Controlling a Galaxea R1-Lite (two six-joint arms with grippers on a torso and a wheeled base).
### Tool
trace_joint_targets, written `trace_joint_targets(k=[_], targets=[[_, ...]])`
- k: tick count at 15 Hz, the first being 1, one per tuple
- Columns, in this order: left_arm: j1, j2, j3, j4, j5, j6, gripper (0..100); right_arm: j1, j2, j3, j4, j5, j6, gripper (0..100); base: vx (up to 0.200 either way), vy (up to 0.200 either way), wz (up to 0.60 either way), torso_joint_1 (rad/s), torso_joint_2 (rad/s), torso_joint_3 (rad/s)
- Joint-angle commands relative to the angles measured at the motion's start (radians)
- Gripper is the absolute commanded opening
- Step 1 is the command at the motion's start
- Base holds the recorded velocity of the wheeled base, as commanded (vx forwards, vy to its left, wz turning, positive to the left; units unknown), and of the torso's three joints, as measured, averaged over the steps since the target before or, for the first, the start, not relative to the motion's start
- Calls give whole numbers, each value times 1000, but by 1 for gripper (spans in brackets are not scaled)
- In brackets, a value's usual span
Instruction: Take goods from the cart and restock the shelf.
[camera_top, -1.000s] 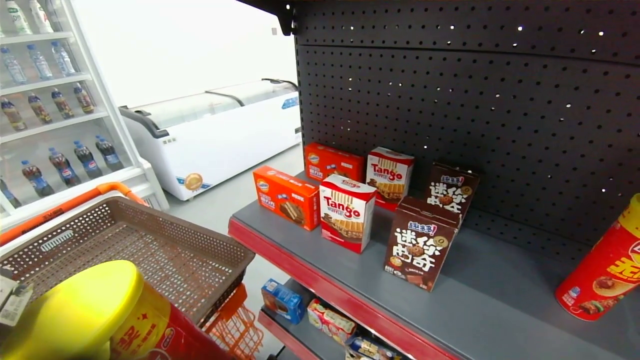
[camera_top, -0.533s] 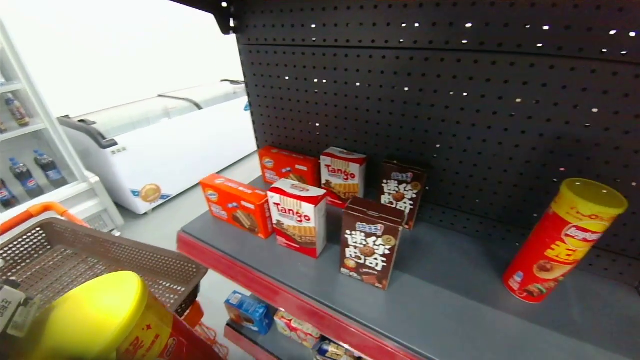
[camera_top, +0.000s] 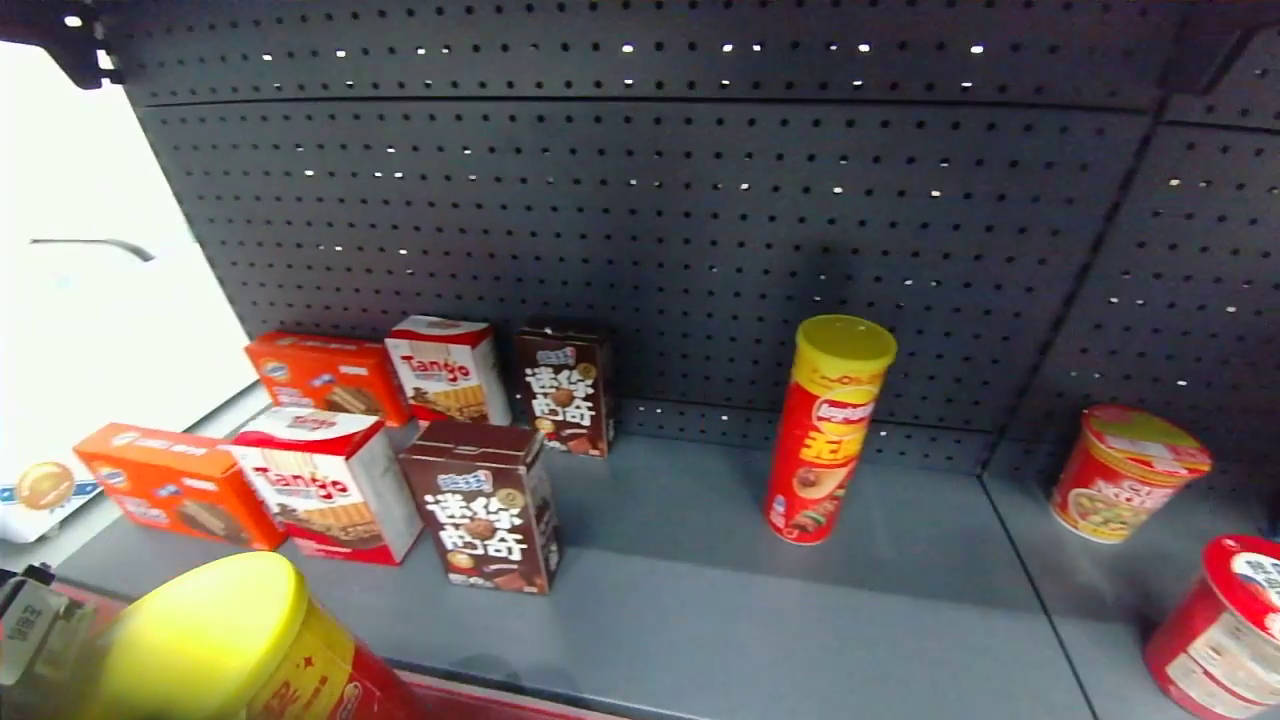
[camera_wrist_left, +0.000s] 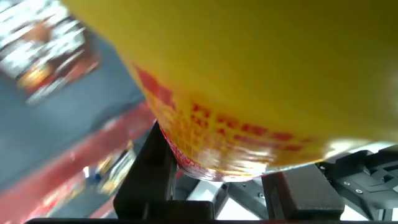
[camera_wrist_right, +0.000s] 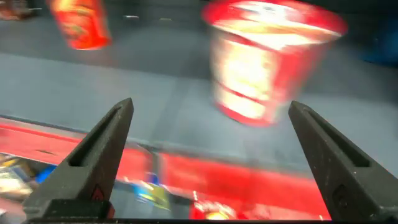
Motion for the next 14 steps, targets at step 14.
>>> trace_joint_targets(k=[14], targets=[[12, -21, 3, -9, 11, -6, 0, 4, 4, -3, 4, 0, -5, 100, 0, 0, -43, 1, 0, 0]])
